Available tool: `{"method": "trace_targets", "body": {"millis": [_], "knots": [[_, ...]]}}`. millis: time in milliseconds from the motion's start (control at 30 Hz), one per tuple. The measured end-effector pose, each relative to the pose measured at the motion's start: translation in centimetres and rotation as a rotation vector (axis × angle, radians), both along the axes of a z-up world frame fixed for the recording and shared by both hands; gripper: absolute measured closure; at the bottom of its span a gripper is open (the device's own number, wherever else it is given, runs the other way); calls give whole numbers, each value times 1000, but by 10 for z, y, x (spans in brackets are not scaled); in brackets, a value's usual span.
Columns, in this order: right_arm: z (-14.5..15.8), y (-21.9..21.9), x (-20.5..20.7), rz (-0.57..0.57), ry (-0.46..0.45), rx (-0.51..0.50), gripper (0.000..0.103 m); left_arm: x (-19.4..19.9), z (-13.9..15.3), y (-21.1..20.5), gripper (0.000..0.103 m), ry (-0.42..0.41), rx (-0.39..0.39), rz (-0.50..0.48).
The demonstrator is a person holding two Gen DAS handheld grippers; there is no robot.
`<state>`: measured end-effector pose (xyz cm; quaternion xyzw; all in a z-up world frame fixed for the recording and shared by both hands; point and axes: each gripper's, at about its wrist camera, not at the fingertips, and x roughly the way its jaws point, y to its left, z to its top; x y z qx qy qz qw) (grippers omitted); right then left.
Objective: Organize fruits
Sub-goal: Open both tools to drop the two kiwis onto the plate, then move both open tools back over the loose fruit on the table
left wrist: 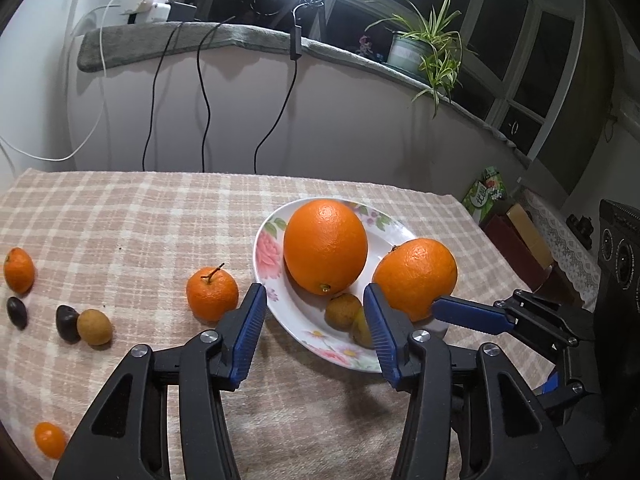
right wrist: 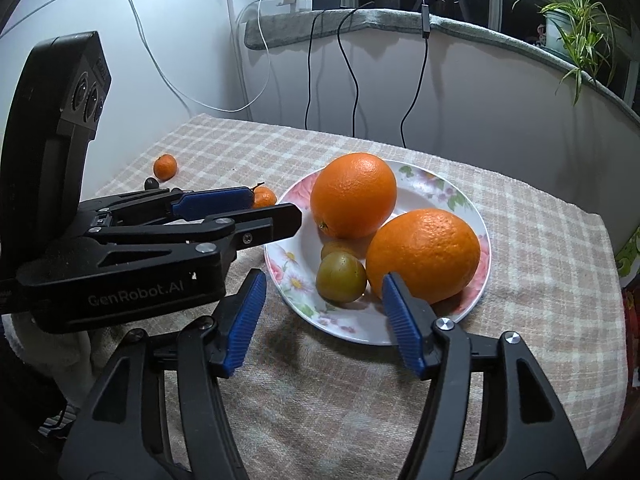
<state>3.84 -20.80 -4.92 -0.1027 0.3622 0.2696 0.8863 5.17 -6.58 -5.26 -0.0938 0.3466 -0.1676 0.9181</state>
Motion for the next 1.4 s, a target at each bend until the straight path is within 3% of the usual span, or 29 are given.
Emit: {"method": "trace_targets", "body": {"millis": [667, 1400], "knots": [[9, 11, 3, 46, 2, 20, 38, -17, 11, 19, 54, -33, 22, 56], [14, 93, 19, 254, 69, 95, 39, -77, -5, 115, 54, 20, 63, 335]]}}
